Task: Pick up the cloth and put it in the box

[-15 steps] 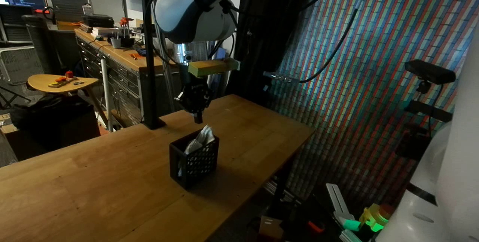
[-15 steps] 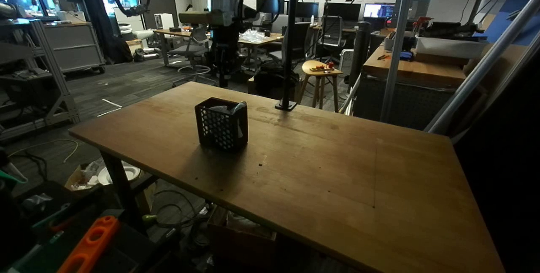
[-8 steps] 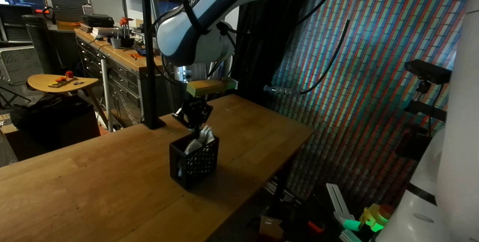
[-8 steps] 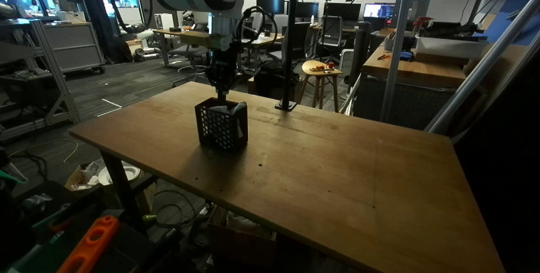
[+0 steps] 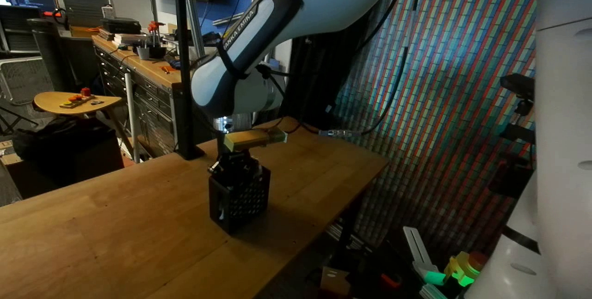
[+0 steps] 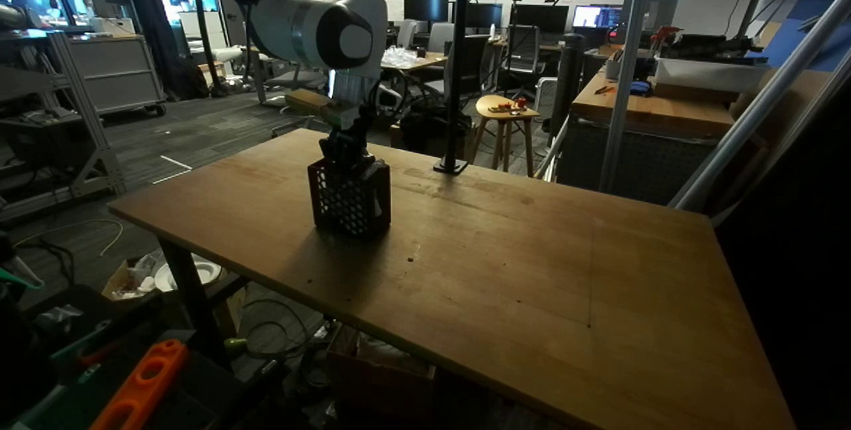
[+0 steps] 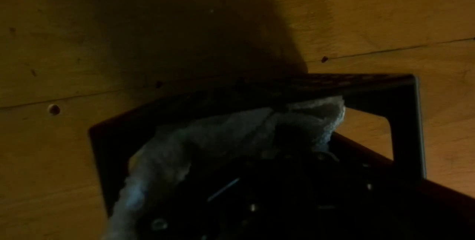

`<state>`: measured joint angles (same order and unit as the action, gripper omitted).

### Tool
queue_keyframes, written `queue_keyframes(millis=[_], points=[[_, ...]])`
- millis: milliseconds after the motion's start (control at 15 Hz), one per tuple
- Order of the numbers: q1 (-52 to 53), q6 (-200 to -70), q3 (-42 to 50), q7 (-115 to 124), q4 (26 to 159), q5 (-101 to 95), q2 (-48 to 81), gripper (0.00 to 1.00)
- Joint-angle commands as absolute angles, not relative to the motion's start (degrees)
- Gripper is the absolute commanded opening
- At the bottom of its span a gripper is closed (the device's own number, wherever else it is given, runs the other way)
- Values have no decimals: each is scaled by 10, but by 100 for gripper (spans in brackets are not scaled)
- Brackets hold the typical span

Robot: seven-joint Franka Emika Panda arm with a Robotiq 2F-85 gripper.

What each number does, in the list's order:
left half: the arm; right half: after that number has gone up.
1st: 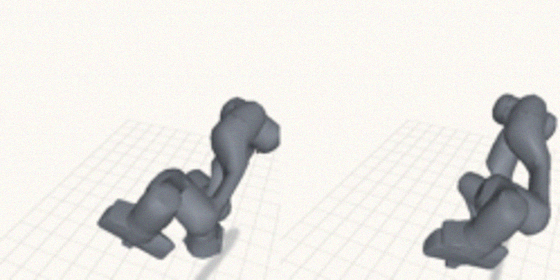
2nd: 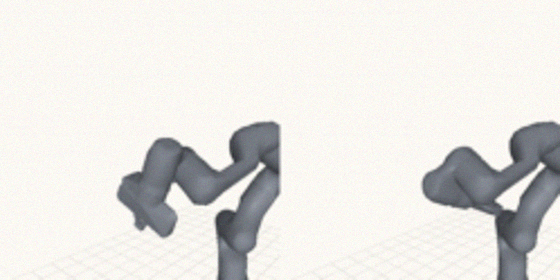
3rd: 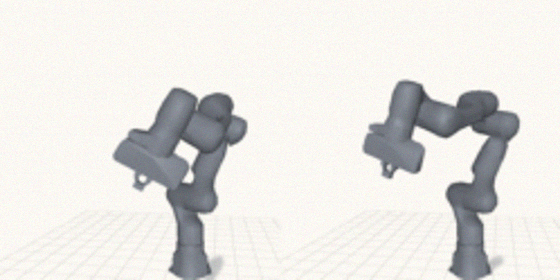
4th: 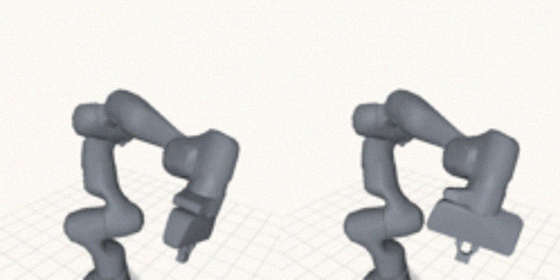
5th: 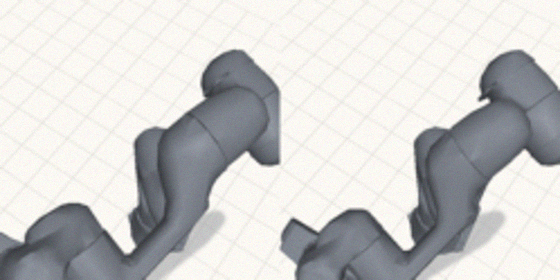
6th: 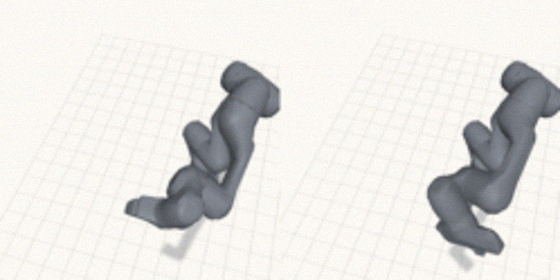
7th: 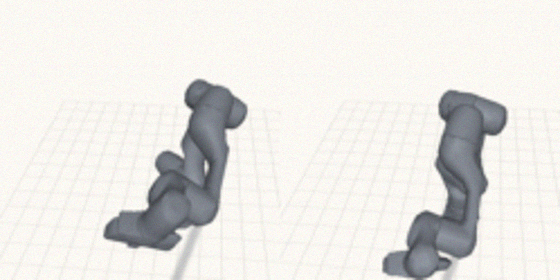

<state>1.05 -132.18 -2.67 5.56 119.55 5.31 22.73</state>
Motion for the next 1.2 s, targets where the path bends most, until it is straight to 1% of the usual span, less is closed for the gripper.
queue_keyframes(millis=[0,600,800,1000,1133], points=[[8,-1362,-38,51,1217,103,246,5],[7,-1393,-63,51,1257,219,226,5],[10,-1377,-51,59,1275,204,186,4],[14,-1347,-35,65,1280,162,138,6],[14,-1324,-29,63,1275,134,110,6]])
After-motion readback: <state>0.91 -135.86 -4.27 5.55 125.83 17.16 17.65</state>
